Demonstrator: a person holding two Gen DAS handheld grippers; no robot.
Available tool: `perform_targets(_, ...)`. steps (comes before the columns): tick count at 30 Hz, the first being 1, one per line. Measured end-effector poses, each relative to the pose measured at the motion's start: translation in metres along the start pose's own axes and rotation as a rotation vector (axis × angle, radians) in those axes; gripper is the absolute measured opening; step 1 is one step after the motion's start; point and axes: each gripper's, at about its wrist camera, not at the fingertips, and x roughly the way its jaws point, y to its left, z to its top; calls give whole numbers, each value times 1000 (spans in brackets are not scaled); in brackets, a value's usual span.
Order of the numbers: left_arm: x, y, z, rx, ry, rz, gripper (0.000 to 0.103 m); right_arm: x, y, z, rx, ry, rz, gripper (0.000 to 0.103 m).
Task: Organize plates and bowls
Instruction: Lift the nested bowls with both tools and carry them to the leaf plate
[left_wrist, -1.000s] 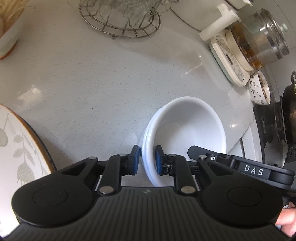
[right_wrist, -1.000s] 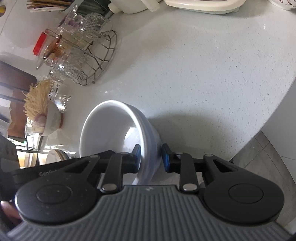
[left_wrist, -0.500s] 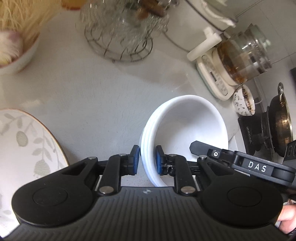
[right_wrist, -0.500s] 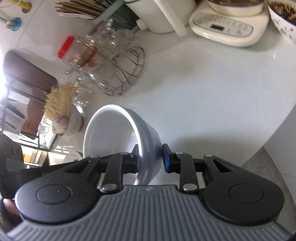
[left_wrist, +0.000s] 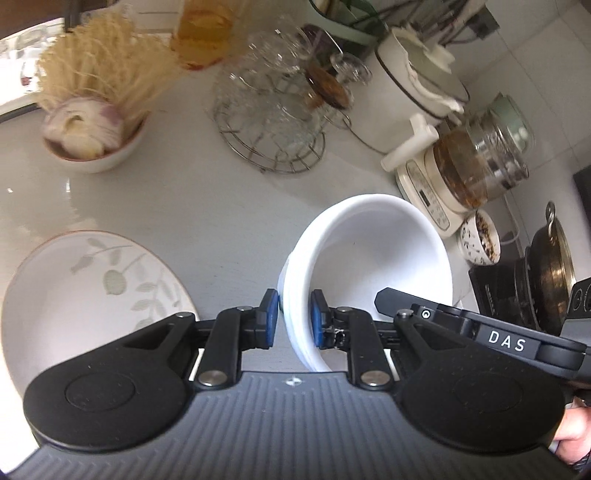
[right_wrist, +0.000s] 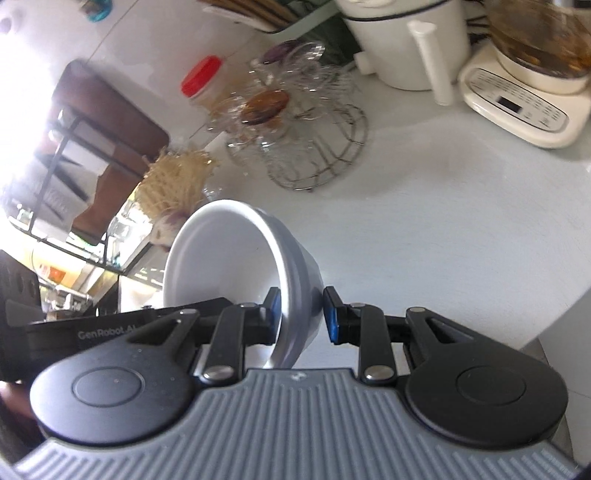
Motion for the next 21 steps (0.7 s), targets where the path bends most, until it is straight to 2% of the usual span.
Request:
perform_targets(8, -32, 25, -7, -61, -70, 25, 22, 13, 36, 3, -101, 17, 32, 27)
perform_targets(21, -70, 80, -32, -192, -145, 55, 22, 46, 89, -6, -233, 106, 73, 27)
